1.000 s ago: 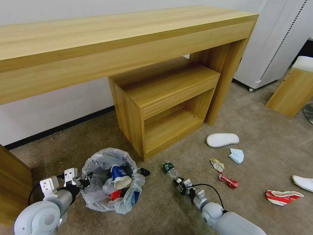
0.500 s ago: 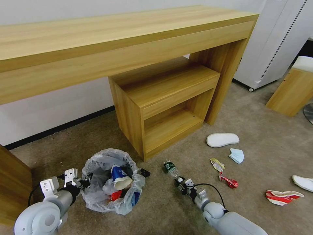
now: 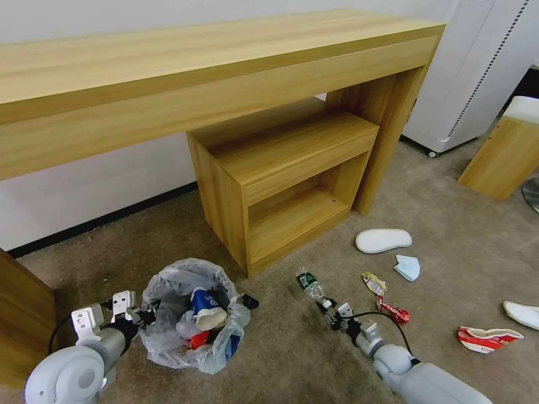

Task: Pick up the trash bin and place the garbage on the floor into it.

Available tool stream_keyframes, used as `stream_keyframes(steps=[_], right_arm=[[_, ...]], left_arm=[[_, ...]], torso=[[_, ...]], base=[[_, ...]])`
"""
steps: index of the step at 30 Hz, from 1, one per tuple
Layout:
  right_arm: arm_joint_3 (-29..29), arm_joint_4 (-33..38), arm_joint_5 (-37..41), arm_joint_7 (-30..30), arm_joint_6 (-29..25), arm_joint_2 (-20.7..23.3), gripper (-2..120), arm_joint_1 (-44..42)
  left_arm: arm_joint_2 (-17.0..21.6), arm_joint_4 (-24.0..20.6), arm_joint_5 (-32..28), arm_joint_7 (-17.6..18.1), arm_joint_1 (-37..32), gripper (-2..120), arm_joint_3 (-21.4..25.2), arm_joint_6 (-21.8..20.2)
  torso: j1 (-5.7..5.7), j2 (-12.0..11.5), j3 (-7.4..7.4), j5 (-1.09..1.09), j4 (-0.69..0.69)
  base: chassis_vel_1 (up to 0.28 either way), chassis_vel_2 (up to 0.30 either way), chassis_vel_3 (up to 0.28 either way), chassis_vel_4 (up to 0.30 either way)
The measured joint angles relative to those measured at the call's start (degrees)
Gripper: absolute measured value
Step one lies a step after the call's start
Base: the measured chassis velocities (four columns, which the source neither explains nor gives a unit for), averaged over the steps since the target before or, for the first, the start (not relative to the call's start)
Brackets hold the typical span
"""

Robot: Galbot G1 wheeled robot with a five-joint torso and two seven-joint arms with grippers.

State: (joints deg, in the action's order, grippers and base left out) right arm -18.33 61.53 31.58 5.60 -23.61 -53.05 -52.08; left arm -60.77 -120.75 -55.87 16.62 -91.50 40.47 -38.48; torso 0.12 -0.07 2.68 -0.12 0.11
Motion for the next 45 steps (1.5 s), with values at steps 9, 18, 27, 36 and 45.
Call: stream_keyframes(steps=[9,18,27,36,45], right_arm=[[3.58,6.87,-2.22,2.75,-2.04,4.11,28,-1.52],[7.17,12.05,-4.58,5.37,-4.36,7.49,28,-2.23],[10.45,21.25,-3.95,8.04,-5.61,13.75,28,-2.21],[11.22,26.05,-3.08,9.16,-5.61,16.57,28,-0.99],[5.62,33.78,1.49,12.95,-5.37,19.08,28,5.58]], left_arm=[[4.09,-4.30,-9.34,5.78,-1.05,0,0.90,-3.32],[10.88,-4.61,-17.05,9.16,-0.66,0,1.65,-3.65],[16.17,-3.43,-23.38,12.16,1.64,0,0.66,-3.79],[17.46,-1.83,-23.64,12.17,2.29,0,-0.55,-3.78],[18.79,-0.56,-23.85,11.84,3.13,0,-2.15,-3.71]], torso=[[0.00,0.00,0.00,0.00,-0.01],[0.00,0.00,0.00,-0.01,-0.01],[0.00,0.00,0.01,-0.01,-0.01],[0.00,0.00,0.00,0.00,0.00],[0.00,0.00,0.00,0.00,0.00]], base=[[0.000,0.000,0.000,0.000],[0.000,0.000,0.000,0.000],[0.000,0.000,0.000,0.000],[0.000,0.000,0.000,0.000],[0.000,0.000,0.000,0.000]])
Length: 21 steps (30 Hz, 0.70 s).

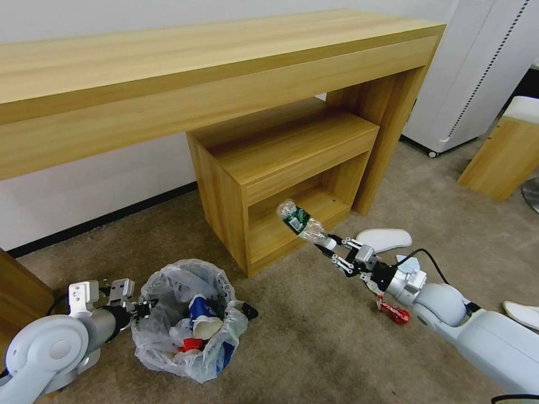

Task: Pick up the trash bin and place the garbage on the floor into it.

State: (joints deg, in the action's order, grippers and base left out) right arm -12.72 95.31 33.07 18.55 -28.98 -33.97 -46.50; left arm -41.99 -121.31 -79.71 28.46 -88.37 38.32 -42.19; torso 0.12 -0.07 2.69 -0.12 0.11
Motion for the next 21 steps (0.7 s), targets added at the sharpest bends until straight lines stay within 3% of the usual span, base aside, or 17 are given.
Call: stream_keyframes(steps=[10,21], right_arm=[[-11.24,1.45,3.00,0.80,-0.24,-2.00,28,10.64],[-22.72,-1.27,5.11,1.22,-0.41,-11.17,28,16.75]], left_arm=[[-0.76,0.54,0.71,-0.70,0.56,0,-0.99,0.04],[-2.47,1.06,1.51,-1.16,1.33,0,-1.32,0.06]], torso=[[0.00,0.00,0.00,0.02,-0.01],[0.00,0.00,0.00,0.01,-0.01]], base=[[0.000,0.000,0.000,0.000],[0.000,0.000,0.000,0.000]])
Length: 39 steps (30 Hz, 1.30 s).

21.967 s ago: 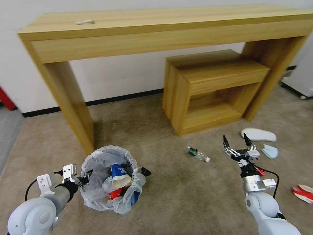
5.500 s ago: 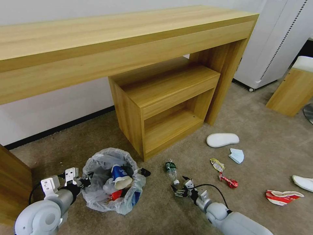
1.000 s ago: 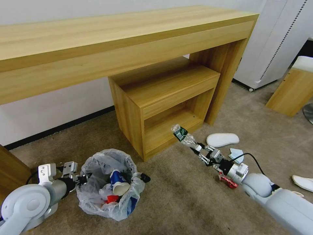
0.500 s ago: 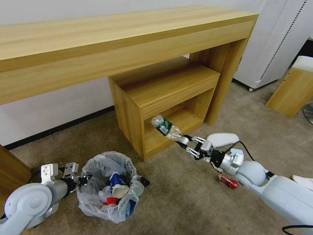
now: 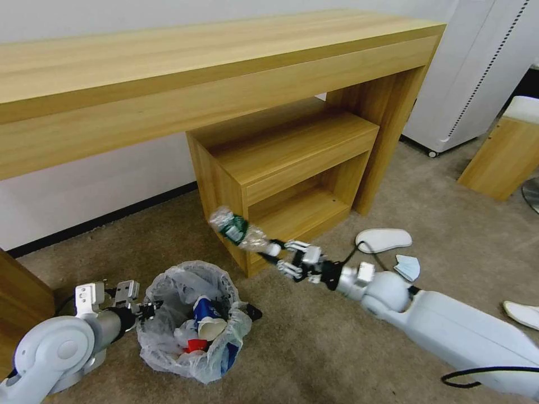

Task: Pick up the trash bin and place the garbage on the floor into it.

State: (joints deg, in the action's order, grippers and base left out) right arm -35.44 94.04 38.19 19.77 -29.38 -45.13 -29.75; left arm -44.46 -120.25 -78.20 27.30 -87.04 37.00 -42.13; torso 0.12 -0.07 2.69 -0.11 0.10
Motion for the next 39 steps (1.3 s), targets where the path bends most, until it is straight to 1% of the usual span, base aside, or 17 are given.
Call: stream_keyframes(steps=[2,3,5,10,12,14,16,20,35,39], right_arm=[[-1.62,-0.59,0.04,-1.16,0.41,-2.02,28,0.04],[-1.62,-0.59,0.04,-1.16,0.41,-2.02,28,0.04],[-3.00,-1.44,-0.08,-1.56,0.50,-3.38,28,-0.03],[-4.97,-2.11,-0.11,-1.87,0.50,-4.51,28,-0.05],[-7.23,-2.00,0.77,-2.54,0.51,-5.30,28,0.53],[-7.62,-1.95,0.93,-2.65,0.52,-5.44,28,0.69],[-10.20,-1.75,1.39,-2.96,0.68,-6.39,28,1.72],[-12.50,-1.79,1.86,-3.29,0.80,-7.17,28,2.49],[-16.97,-3.17,2.64,-3.92,1.14,-9.51,28,3.90],[-17.74,-4.59,2.46,-4.01,1.11,-10.20,28,3.91]], left_arm=[[-0.95,0.21,0.83,-0.54,0.12,0,0.03,0.01],[-0.95,0.21,0.83,-0.54,0.12,0,0.03,0.01],[-1.74,0.45,1.28,-0.89,0.26,0,0.02,0.01],[-2.35,0.79,1.58,-0.98,0.59,0,-0.23,0.01],[-2.66,0.81,1.81,-0.98,0.57,0,-0.27,0.00],[-2.71,0.81,1.84,-0.98,0.53,0,-0.24,0.00],[-3.00,0.76,1.96,-0.98,0.23,0,0.25,0.00],[-3.14,0.50,1.97,-0.97,0.03,0,0.73,0.00],[-4.01,0.37,2.13,-0.97,-0.08,0,1.02,-0.02],[-4.06,0.23,2.18,-0.95,-0.17,0,1.23,-0.02]], torso=[[0.00,0.00,0.00,0.00,0.00],[0.00,0.00,0.00,0.00,0.00],[0.00,0.00,0.00,0.00,0.00],[0.00,0.00,0.00,0.00,0.01],[0.00,0.00,0.00,0.00,0.02],[0.00,0.00,0.00,0.00,0.01],[0.00,0.00,0.00,0.00,0.00],[0.00,0.00,-0.01,0.00,0.01],[0.00,0.00,-0.01,0.00,0.01],[0.00,0.00,-0.01,0.00,0.01]], base=[[0.000,0.000,0.000,0.000],[0.000,0.000,0.000,0.000],[0.000,0.000,0.000,0.000],[0.000,0.000,0.000,0.000],[0.000,0.000,0.000,0.000],[0.000,0.000,0.000,0.000],[0.000,0.000,0.000,0.000],[0.000,0.000,0.000,0.000],[0.000,0.000,0.000,0.000],[0.000,0.000,0.000,0.000]])
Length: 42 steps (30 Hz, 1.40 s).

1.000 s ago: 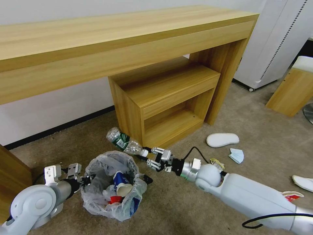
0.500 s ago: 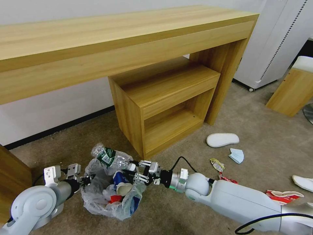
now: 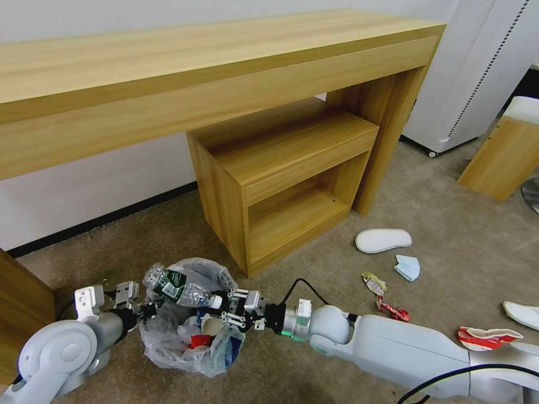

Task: Pick up the trash bin and place the garbage on the floor into it.

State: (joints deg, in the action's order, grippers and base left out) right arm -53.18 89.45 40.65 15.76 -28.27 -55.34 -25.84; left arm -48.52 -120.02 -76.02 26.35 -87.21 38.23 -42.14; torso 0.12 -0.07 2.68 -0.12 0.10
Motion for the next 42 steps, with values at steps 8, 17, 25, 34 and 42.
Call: stream_keyframes(steps=[8,17,25,34,42], right_arm=[[-1.11,-1.66,-0.19,-0.05,-0.08,-1.17,28,0.28],[-1.74,-3.06,-0.56,0.13,-0.25,-1.61,28,-0.02],[-1.88,-3.12,-0.71,0.65,-0.32,-1.49,56,-0.62],[-0.63,-2.24,-0.26,1.00,-0.28,-0.59,93,-1.46],[0.50,-1.95,0.06,1.17,-0.22,-0.41,100,-1.92]], left_arm=[[-0.20,-0.28,0.02,0.02,-0.06,0,0.11,-0.02],[-0.34,-0.92,-0.11,0.02,-0.21,0,0.29,-0.02],[-0.13,-1.72,-0.34,0.12,-0.58,0,0.65,-0.01],[-0.60,-1.55,-0.23,0.12,-0.79,0,0.85,0.01],[-1.03,-1.47,-0.19,0.09,-0.79,0,0.79,0.04]], torso=[[0.00,0.00,0.00,0.00,0.00],[0.00,0.00,0.00,0.00,0.00],[0.00,0.00,0.00,-0.01,0.00],[0.00,0.00,0.00,0.00,0.00],[0.00,0.00,0.00,0.00,0.00]], base=[[0.000,0.000,0.000,0.000],[0.000,0.000,0.000,0.000],[0.000,0.000,0.000,0.000],[0.000,0.000,0.000,0.000],[0.000,0.000,0.000,0.000]])
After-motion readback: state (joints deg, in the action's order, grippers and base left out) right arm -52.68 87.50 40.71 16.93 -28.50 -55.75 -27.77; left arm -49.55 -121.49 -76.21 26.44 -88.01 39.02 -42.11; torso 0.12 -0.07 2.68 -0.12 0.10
